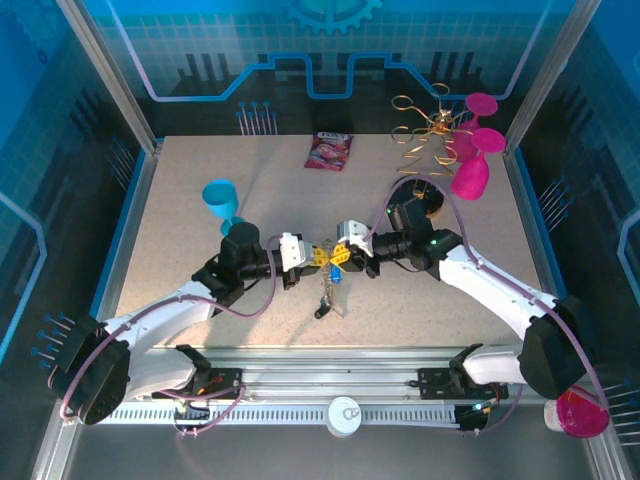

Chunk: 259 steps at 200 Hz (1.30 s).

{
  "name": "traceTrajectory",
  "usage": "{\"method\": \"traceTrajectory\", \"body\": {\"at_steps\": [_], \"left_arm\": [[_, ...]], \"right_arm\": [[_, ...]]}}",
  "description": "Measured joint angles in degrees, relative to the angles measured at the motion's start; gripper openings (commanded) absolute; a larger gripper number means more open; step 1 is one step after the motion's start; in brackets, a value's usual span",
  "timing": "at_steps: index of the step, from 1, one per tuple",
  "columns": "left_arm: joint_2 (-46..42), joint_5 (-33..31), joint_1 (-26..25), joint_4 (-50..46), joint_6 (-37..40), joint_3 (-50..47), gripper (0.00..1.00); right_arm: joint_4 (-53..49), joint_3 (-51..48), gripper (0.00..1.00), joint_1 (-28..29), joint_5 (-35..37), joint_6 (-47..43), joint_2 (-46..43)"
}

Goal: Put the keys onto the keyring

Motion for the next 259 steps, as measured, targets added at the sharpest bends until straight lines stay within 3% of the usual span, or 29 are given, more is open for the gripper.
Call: {"method": "traceTrajectory", "body": {"at_steps": [18,32,52,122,143,185,259], "left_arm": [[0.04,0.02,0.0,0.02,-0.33,-0.04,0.0],[0.04,-0.02,0.0,0.0,-0.44,-0.04,0.14],[0.02,-1.14,0.0,-0.13,-0.48,-0.02,0.2],[-0.17,-4.7,-0.42,-15.02,4.98,7.58,0.09],[-0.24,-4.5,-0.46,-18.03,6.88,8.02,0.0],[-0.76,-3.65,-0.46,-20.41,7.74,7.96,0.0],[-1.36,-2.99,-0.46,-17.16,7.28,7.08,0.0]], "right_arm": [[-0.02,0.02,0.0,0.0,0.11,0.04,0.0],[-0.2,0.11,0.0,0.0,0.17,0.04,0.0],[-2.69,1.2,0.0,0.17,0.9,-1.14,-0.02],[-18.99,11.91,0.0,5.09,11.8,-9.97,1.55],[-21.55,13.4,0.0,6.34,14.25,-10.67,2.78],[-21.22,13.14,0.0,6.14,16.35,-9.03,2.78],[-17.88,11.19,0.0,4.31,12.44,-4.81,0.98]]}}
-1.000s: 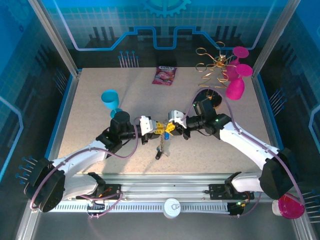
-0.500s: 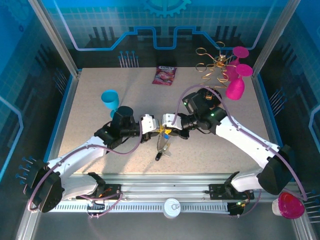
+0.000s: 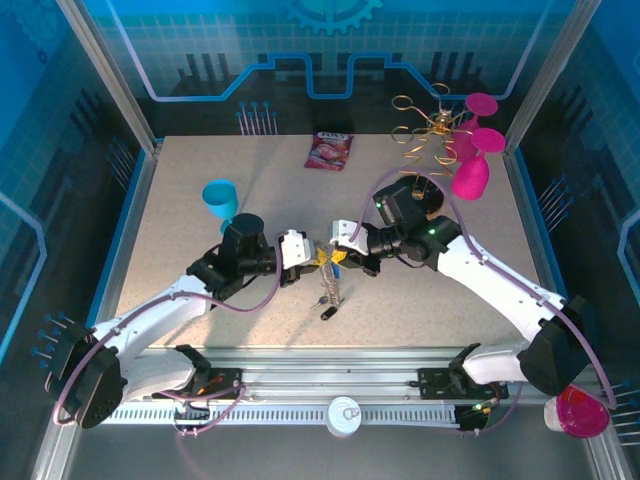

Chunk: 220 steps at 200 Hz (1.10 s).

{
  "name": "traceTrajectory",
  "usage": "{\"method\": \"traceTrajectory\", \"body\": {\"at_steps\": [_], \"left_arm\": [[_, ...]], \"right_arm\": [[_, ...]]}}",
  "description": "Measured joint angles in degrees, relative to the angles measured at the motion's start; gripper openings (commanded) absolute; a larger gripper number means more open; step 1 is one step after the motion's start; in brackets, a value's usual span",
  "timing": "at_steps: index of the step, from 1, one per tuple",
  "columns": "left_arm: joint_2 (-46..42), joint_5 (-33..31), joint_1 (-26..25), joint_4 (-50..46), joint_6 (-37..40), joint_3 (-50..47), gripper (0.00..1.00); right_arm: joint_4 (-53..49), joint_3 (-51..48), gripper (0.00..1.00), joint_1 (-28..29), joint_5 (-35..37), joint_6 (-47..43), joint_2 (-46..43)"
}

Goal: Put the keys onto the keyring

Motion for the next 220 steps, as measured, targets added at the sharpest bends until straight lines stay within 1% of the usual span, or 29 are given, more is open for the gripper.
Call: {"method": "traceTrajectory", "body": {"at_steps": [19,28,64,93,107,132,146,187,189,196,200,207,220], "left_arm": [[0.0,0.0,0.0,0.11,-0.09,0.0,0.0],[0.02,0.0,0.0,0.15,-0.11,0.0,0.05],[0.55,0.02,0.02,0.2,-0.13,0.0,0.04],[0.98,0.02,0.02,-0.11,-0.09,0.0,0.07],[1.18,0.02,0.02,-0.17,-0.07,0.0,0.07],[1.25,0.02,0.02,-0.37,-0.04,0.0,0.06],[1.25,0.02,0.0,-0.42,0.09,0.0,0.0],[1.31,0.0,0.02,0.11,0.02,-0.02,0.0],[1.31,0.0,0.02,0.22,0.02,-0.04,0.0],[1.29,-0.2,0.02,1.33,-0.11,-0.39,0.0],[1.29,-0.28,0.0,2.29,-0.15,-0.7,0.0],[1.29,-0.48,-0.07,3.91,-0.17,-1.27,0.0],[1.29,-0.59,-0.33,6.16,-0.39,-2.54,0.0]], "right_arm": [[0.07,0.0,0.0,-0.15,-0.44,0.24,0.0],[0.09,0.0,0.0,-0.15,-0.5,0.42,0.02],[0.07,0.0,0.0,-0.13,-0.63,0.42,0.44],[-0.04,0.0,0.0,-0.13,-0.68,0.42,1.05],[-0.04,0.04,0.0,-0.13,-0.68,0.42,1.27],[-0.04,0.04,0.0,-0.13,-1.05,0.44,1.49],[-0.02,0.04,0.0,-0.13,-1.09,0.5,1.46],[0.63,-0.02,0.0,-0.44,-1.6,2.36,1.4],[0.74,-0.07,0.02,-0.5,-1.68,2.36,1.38],[1.9,-0.76,0.14,-1.01,-2.14,3.17,0.96],[2.73,-1.36,0.19,-1.4,-2.49,3.85,0.61],[4.22,-2.49,0.25,-1.95,-3.41,4.92,-0.04],[7.43,-4.98,0.31,-2.89,-4.96,6.73,-1.75]]}}
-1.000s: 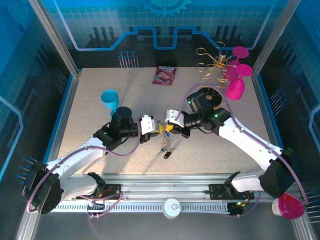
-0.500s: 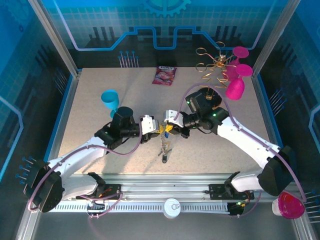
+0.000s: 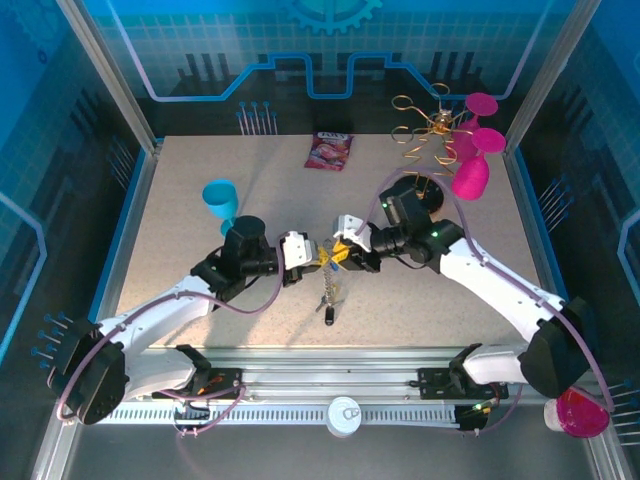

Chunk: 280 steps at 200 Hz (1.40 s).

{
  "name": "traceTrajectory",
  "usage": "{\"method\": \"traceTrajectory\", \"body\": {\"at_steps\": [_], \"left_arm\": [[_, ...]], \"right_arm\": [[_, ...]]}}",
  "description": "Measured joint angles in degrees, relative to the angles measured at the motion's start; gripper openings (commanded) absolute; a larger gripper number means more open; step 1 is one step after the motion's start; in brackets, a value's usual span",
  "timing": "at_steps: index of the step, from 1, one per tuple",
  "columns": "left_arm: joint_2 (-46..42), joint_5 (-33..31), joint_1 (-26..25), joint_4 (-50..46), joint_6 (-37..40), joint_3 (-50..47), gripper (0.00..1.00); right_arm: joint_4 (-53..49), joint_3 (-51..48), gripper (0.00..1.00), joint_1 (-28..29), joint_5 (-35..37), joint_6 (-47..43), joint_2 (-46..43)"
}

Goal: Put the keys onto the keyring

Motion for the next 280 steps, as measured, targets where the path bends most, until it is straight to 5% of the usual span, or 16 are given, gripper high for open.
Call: {"method": "traceTrajectory", "body": {"at_steps": [110,158,222,280], "left_arm": [[-0.26,-1.4,-0.11,5.88,-2.69,-3.04,0.0],[-0.55,-1.4,-0.11,6.8,-3.89,-3.17,0.0],[-0.96,-1.62,-0.09,9.07,-4.81,-4.22,0.0],[-1.07,-1.62,-0.09,11.87,-6.56,-5.16,0.0]], "right_arm": [[6.88,-8.07,0.49,-0.98,0.35,3.78,-3.74],[8.13,-8.04,0.37,-0.61,1.55,3.65,-3.32],[7.89,-7.52,0.05,-0.68,0.15,3.1,-1.79],[6.12,-6.21,0.0,-0.98,-0.42,2.23,-1.36]]}}
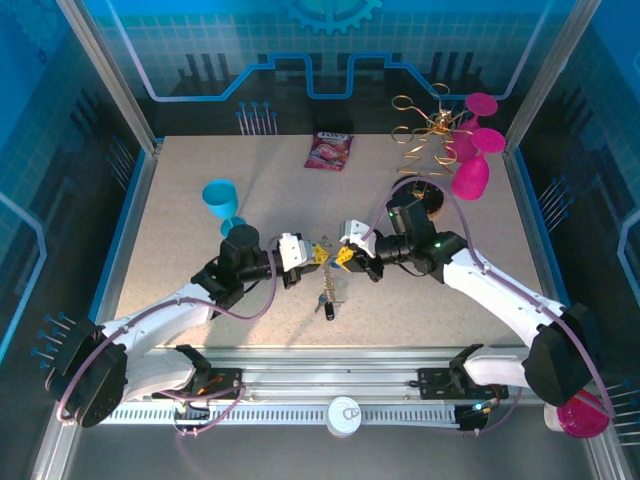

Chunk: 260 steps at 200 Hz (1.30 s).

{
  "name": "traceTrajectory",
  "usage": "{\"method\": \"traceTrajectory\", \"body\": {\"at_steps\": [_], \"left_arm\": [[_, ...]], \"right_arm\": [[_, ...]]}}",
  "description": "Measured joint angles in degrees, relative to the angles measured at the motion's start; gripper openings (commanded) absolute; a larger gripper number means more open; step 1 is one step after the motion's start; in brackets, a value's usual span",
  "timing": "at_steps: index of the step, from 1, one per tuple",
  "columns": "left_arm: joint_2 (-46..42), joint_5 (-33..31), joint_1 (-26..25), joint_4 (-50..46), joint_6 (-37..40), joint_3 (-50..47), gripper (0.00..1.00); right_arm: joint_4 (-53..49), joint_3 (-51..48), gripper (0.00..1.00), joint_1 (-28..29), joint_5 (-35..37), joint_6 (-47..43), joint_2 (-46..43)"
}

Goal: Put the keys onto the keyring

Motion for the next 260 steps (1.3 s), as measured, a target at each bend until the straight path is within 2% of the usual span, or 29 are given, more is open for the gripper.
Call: {"method": "traceTrajectory", "body": {"at_steps": [52,70,93,126,187,234,260], "left_arm": [[0.0,0.04,0.11,1.97,-1.95,-0.98,0.0],[0.0,0.0,0.11,2.73,-2.14,-1.01,0.0],[0.0,0.02,0.11,4.59,-2.27,-1.16,0.0],[0.17,0.22,0.11,5.33,-2.32,-1.31,0.0],[0.81,0.72,0.11,5.99,-2.32,-1.31,0.0],[0.92,0.15,0.11,6.01,-2.19,-1.31,0.0],[0.92,-0.9,0.11,6.03,-2.08,-1.31,0.0]], "right_arm": [[-1.31,2.43,0.0,2.23,1.33,-1.95,4.68],[-0.98,2.29,0.24,1.75,1.46,-1.38,4.0],[1.27,0.48,0.3,-0.44,-0.04,0.63,0.85],[3.78,-0.46,0.3,-2.69,-2.95,2.4,-2.01],[7.58,-0.68,0.3,-2.69,-7.3,4.55,-0.59],[7.98,-5.27,0.14,-3.48,-4.96,4.0,-3.32],[4.55,-6.78,0.15,-3.93,-2.29,2.56,-4.79]]}}
